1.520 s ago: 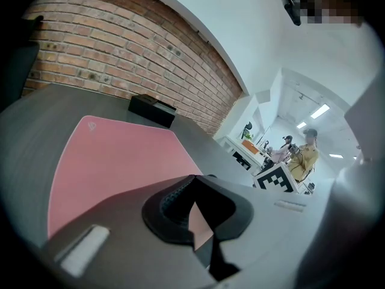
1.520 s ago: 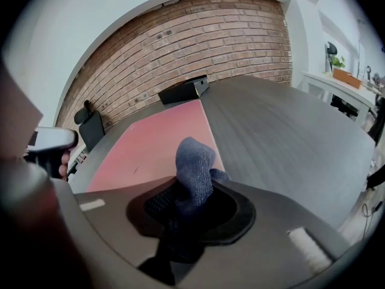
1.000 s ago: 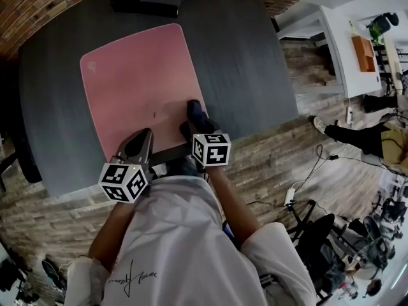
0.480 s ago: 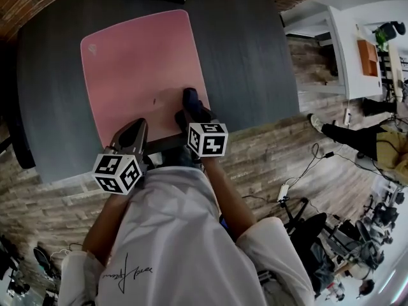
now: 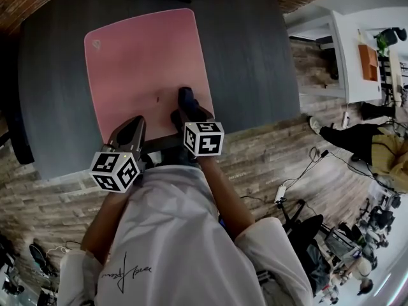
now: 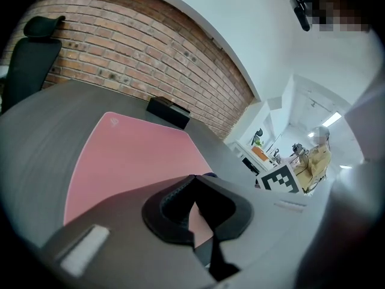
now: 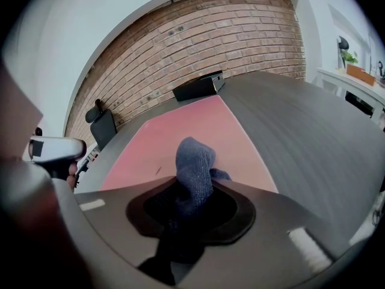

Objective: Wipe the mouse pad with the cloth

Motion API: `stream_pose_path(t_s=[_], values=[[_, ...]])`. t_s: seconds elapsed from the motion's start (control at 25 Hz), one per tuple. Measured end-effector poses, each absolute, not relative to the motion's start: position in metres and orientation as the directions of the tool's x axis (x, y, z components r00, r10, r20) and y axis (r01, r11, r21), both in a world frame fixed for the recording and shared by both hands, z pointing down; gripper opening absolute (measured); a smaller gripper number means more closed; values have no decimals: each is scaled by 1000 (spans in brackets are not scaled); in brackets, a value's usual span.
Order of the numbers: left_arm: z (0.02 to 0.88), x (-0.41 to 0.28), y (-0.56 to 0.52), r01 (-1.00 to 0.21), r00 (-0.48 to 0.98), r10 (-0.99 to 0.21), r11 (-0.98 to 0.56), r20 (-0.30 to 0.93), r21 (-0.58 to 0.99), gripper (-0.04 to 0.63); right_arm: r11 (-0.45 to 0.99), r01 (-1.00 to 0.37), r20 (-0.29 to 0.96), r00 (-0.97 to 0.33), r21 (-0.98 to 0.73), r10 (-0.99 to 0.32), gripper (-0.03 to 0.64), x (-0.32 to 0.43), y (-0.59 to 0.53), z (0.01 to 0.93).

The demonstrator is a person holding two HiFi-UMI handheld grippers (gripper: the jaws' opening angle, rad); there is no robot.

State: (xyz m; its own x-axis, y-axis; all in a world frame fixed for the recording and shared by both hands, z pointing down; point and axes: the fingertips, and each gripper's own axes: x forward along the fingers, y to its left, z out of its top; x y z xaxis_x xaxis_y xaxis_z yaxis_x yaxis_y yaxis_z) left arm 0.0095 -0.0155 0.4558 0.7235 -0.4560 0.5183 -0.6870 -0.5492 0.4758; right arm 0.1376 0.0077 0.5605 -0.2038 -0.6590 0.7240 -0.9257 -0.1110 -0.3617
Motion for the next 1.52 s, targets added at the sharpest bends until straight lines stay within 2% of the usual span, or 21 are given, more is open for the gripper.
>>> stream_pose_path(t_s=[0.88, 1.52], values=[[458, -6, -20, -702, 711, -470, -518, 523, 489, 15, -46, -922, 716, -267, -385, -644, 104, 99, -5, 559], [458, -33, -33, -741, 672, -514, -468, 533, 482, 15, 61, -921, 712, -339, -385, -615, 104, 56, -22, 559]])
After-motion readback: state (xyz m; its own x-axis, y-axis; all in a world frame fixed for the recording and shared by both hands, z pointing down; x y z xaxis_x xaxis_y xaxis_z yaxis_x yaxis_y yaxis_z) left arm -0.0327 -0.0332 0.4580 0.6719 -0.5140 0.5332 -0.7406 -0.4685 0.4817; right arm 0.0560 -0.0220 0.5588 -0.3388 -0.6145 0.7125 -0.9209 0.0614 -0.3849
